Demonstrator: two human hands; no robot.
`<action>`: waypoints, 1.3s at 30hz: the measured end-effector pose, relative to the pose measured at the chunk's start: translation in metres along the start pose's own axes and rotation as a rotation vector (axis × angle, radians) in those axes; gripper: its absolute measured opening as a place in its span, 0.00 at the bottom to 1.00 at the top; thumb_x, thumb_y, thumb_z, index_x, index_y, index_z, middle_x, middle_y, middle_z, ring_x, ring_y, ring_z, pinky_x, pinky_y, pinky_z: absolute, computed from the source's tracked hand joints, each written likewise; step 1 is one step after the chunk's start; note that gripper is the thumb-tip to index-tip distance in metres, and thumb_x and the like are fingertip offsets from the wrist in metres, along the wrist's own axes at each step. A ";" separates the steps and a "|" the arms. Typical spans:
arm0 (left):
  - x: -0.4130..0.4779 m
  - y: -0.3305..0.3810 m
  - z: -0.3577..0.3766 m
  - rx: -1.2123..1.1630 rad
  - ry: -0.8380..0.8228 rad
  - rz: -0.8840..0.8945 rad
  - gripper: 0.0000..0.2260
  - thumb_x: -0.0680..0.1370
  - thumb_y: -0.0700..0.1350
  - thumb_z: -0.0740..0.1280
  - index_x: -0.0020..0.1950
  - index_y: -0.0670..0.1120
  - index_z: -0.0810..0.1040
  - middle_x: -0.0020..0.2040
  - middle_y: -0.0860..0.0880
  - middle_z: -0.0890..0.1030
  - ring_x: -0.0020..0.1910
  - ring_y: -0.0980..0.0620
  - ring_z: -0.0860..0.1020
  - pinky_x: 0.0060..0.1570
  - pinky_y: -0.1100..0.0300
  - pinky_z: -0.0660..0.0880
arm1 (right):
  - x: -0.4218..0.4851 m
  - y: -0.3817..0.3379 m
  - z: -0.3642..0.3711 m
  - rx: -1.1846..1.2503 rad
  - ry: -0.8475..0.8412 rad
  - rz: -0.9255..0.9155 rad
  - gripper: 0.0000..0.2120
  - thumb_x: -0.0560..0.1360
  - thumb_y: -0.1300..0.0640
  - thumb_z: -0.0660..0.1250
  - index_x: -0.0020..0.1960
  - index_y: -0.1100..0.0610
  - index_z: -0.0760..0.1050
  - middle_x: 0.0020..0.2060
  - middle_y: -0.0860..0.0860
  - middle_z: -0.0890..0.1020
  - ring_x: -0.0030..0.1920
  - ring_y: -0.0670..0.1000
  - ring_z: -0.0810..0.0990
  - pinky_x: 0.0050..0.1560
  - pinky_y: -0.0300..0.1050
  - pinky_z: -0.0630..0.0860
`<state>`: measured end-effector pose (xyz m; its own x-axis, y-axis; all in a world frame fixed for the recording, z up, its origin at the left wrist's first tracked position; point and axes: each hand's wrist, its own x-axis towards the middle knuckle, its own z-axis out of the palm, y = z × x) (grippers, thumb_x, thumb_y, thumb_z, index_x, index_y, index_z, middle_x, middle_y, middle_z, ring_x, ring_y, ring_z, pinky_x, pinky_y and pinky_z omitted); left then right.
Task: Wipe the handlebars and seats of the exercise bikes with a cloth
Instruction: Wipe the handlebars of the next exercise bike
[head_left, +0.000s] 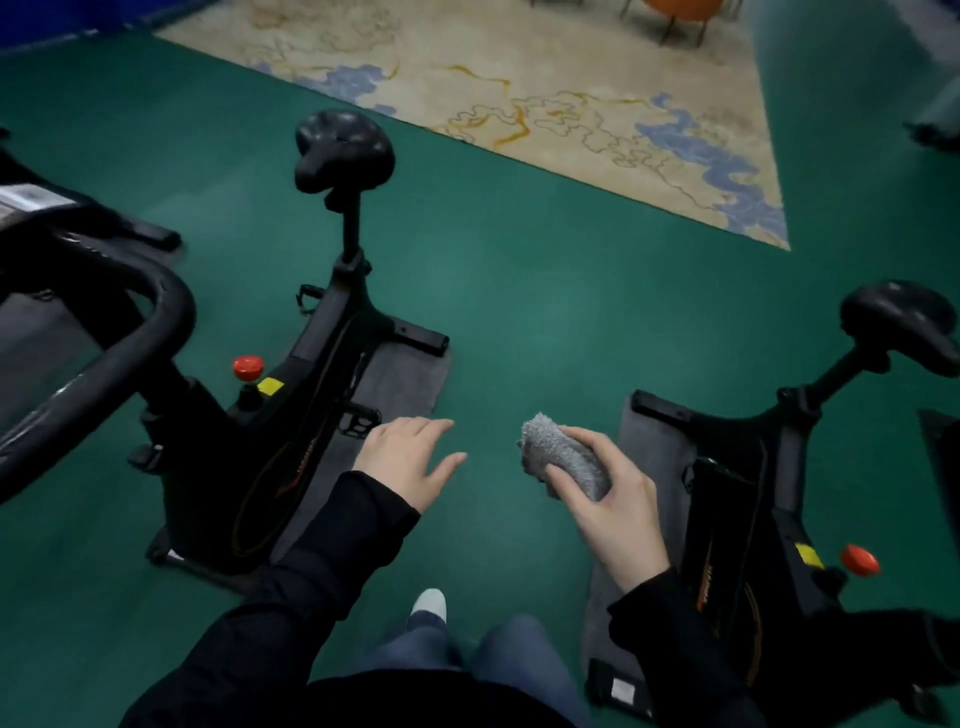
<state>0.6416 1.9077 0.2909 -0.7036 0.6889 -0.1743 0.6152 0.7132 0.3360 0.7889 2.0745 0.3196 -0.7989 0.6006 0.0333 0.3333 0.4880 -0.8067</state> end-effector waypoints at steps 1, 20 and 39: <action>0.001 -0.005 -0.002 -0.004 0.008 -0.026 0.23 0.80 0.58 0.55 0.72 0.50 0.65 0.68 0.52 0.71 0.68 0.53 0.67 0.66 0.59 0.61 | 0.010 -0.003 0.004 0.006 -0.028 -0.017 0.15 0.69 0.59 0.75 0.54 0.47 0.79 0.48 0.41 0.83 0.48 0.38 0.80 0.49 0.26 0.71; 0.061 -0.032 -0.020 -0.133 0.250 -0.689 0.22 0.79 0.58 0.57 0.70 0.50 0.67 0.67 0.54 0.72 0.67 0.53 0.68 0.65 0.59 0.62 | 0.224 -0.037 0.064 0.057 -0.581 -0.432 0.15 0.70 0.60 0.73 0.54 0.47 0.79 0.48 0.41 0.83 0.49 0.41 0.81 0.52 0.43 0.79; 0.126 -0.014 -0.018 -0.199 0.380 -1.029 0.23 0.79 0.58 0.58 0.72 0.49 0.67 0.67 0.53 0.73 0.67 0.53 0.68 0.66 0.59 0.62 | 0.346 -0.047 0.109 0.090 -0.931 -0.595 0.14 0.71 0.61 0.72 0.54 0.48 0.78 0.48 0.40 0.83 0.49 0.39 0.80 0.50 0.35 0.76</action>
<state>0.5377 1.9824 0.2804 -0.9293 -0.3268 -0.1719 -0.3675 0.8645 0.3430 0.4421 2.1909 0.3047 -0.8963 -0.4434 0.0038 -0.2361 0.4700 -0.8505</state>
